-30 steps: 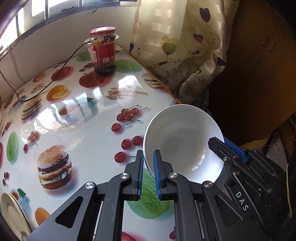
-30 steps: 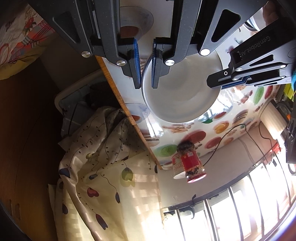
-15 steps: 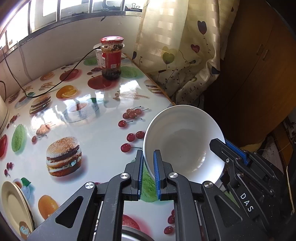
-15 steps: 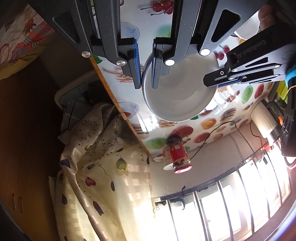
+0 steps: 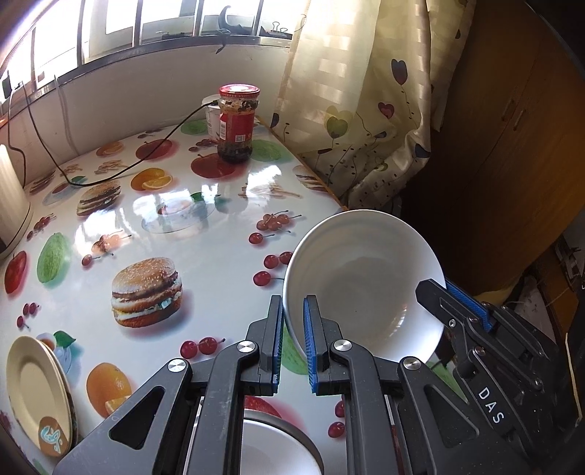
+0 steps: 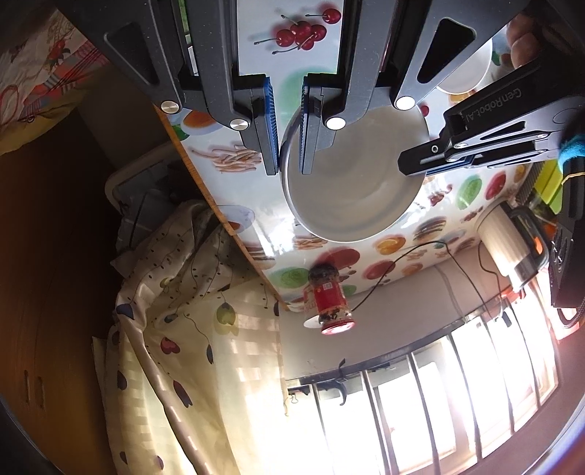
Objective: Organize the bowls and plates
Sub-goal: 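Lift the bowl with both grippers and carry it toward the bowl stack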
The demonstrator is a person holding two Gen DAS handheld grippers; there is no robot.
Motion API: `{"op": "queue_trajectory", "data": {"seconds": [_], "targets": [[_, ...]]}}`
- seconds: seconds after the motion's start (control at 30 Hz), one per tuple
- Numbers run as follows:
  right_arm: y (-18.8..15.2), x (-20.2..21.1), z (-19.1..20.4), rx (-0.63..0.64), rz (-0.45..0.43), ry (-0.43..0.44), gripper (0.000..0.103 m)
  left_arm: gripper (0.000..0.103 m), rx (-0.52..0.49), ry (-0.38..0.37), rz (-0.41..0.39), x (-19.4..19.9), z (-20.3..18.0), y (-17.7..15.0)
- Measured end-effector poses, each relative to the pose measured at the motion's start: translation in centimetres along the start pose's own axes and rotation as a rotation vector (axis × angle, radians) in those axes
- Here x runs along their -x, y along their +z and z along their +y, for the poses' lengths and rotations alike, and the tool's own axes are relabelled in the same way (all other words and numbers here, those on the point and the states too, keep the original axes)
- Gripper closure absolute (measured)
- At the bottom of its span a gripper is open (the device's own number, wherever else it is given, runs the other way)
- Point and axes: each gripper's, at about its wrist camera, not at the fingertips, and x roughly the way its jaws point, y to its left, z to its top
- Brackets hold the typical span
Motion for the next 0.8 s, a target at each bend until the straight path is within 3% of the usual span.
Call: {"op": "queue_trajectory", "data": {"seconds": [0.8], "targets": [[-1.3,3.5,3.4,0.036,-0.031,0.048,0.091,0.092,0.075,-0.028,-0.058,4.3,2.5,-2.7]]}}
